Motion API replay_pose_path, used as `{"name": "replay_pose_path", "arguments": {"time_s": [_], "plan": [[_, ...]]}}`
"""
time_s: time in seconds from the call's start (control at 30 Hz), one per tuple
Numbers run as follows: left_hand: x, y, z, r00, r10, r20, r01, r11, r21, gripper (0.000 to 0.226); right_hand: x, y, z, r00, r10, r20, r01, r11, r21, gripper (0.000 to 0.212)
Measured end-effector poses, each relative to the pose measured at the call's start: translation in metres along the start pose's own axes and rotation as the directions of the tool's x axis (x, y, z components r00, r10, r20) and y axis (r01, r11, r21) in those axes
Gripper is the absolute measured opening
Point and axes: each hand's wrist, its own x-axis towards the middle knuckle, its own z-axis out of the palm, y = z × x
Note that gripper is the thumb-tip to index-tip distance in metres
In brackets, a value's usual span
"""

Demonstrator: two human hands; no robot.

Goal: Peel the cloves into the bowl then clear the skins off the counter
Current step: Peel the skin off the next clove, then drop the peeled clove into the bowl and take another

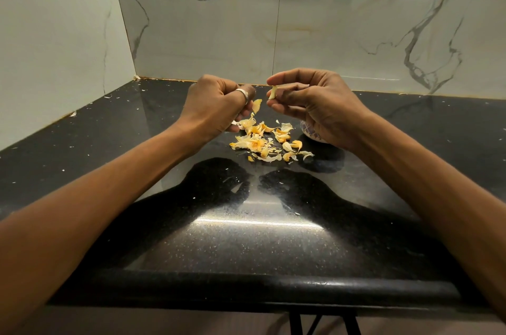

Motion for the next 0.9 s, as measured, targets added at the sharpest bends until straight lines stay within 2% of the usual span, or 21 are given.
{"name": "replay_pose_path", "arguments": {"time_s": [0.13,0.27,0.47,0.63,0.73,0.83,0.87,0.9], "plan": [[0.001,-0.001,0.003,0.998,0.047,-0.03,-0.043,0.993,0.108,0.026,0.0,-0.001,0.0,1.0,0.006,0.005,-0.006,1.0,-0.005,0.023],[0.0,-0.002,0.004,0.998,0.053,-0.022,-0.049,0.988,0.146,0.021,0.0,-0.003,0.0,1.0,0.026,-0.006,-0.026,0.999,0.022,0.016],[-0.001,-0.002,0.002,0.994,0.111,0.022,-0.113,0.976,0.188,0.013,-0.001,-0.003,-0.001,1.0,0.005,-0.015,-0.007,0.996,-0.086,0.012],[0.0,-0.004,0.003,0.992,0.124,-0.018,-0.116,0.966,0.231,0.026,0.0,-0.008,-0.005,0.998,-0.03,-0.057,0.018,0.981,-0.193,0.019],[0.002,-0.005,0.004,0.99,0.136,-0.028,-0.124,0.955,0.271,0.032,0.001,-0.013,-0.014,0.987,-0.132,-0.088,0.086,0.911,-0.404,0.014],[0.003,-0.005,0.003,0.991,0.135,-0.021,-0.123,0.95,0.286,0.036,0.004,-0.018,-0.025,0.974,-0.189,-0.127,0.088,0.827,-0.555,0.012],[0.002,-0.005,0.003,0.991,0.136,-0.018,-0.125,0.949,0.291,0.036,0.005,-0.018,-0.029,0.967,-0.215,-0.136,0.083,0.77,-0.632,0.013],[0.002,-0.005,0.004,0.99,0.142,-0.019,-0.13,0.945,0.299,0.036,0.006,-0.018,-0.033,0.958,-0.256,-0.133,0.076,0.67,-0.739,0.014]]}}
